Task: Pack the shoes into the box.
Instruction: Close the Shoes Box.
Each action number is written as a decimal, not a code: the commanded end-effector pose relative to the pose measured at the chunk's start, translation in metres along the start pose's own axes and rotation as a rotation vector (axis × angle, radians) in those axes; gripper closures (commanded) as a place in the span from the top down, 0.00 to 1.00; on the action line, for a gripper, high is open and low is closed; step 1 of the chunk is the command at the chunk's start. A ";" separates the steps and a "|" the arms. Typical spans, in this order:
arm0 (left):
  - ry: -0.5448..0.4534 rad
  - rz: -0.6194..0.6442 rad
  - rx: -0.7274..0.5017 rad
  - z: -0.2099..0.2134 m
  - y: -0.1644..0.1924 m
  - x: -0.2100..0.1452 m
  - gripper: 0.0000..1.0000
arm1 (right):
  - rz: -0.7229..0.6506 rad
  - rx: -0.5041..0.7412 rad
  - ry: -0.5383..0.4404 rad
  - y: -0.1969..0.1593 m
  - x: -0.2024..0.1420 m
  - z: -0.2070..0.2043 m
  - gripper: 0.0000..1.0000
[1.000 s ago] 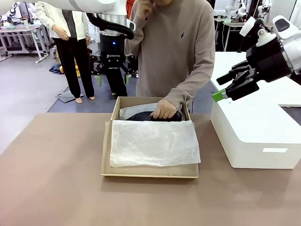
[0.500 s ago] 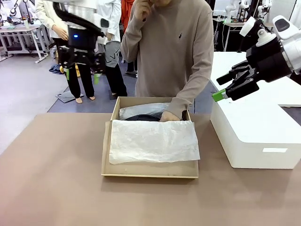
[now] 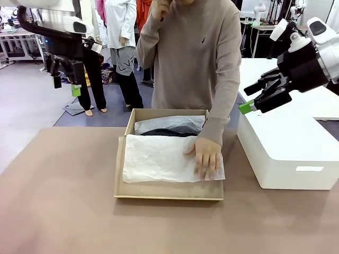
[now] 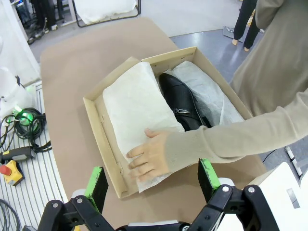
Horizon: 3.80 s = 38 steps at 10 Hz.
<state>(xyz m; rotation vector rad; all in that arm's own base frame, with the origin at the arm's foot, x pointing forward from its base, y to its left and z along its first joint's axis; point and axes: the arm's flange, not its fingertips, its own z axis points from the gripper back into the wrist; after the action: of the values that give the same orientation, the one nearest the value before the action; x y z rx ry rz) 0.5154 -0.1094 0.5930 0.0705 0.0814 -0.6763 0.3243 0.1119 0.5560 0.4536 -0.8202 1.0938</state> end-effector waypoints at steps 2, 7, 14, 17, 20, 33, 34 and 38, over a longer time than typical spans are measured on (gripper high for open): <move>-0.054 -0.317 -0.054 -0.023 0.003 -0.017 1.00 | 0.018 0.014 -0.024 -0.004 0.000 -0.002 1.00; -0.125 -0.738 -0.016 -0.030 -0.021 -0.006 1.00 | 0.018 0.014 -0.024 -0.004 0.000 -0.002 1.00; -0.169 -0.815 -0.046 -0.025 -0.033 0.005 1.00 | 0.018 0.014 -0.024 -0.004 0.000 -0.002 1.00; -0.106 -0.772 -0.054 -0.030 -0.040 0.010 0.81 | 0.018 0.014 -0.024 -0.004 0.000 -0.002 1.00; -0.157 -0.860 -0.214 -0.030 -0.031 0.009 0.25 | 0.018 0.014 -0.024 -0.004 0.000 -0.002 1.00; -0.354 -0.685 -0.342 -0.105 0.027 0.007 0.00 | 0.018 0.014 -0.024 -0.004 0.000 -0.002 1.00; -0.356 -0.669 -0.355 -0.116 0.026 0.008 0.00 | 0.018 0.014 -0.024 -0.004 0.000 -0.002 1.00; -0.366 -0.614 -0.389 -0.143 0.025 0.005 0.00 | 0.018 0.014 -0.024 -0.004 0.000 -0.002 1.00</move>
<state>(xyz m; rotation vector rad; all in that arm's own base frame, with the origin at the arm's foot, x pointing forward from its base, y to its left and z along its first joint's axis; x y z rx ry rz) 0.5329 -0.0828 0.4489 -0.4663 -0.1005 -1.2860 0.3243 0.1116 0.5560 0.4532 -0.8201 1.0931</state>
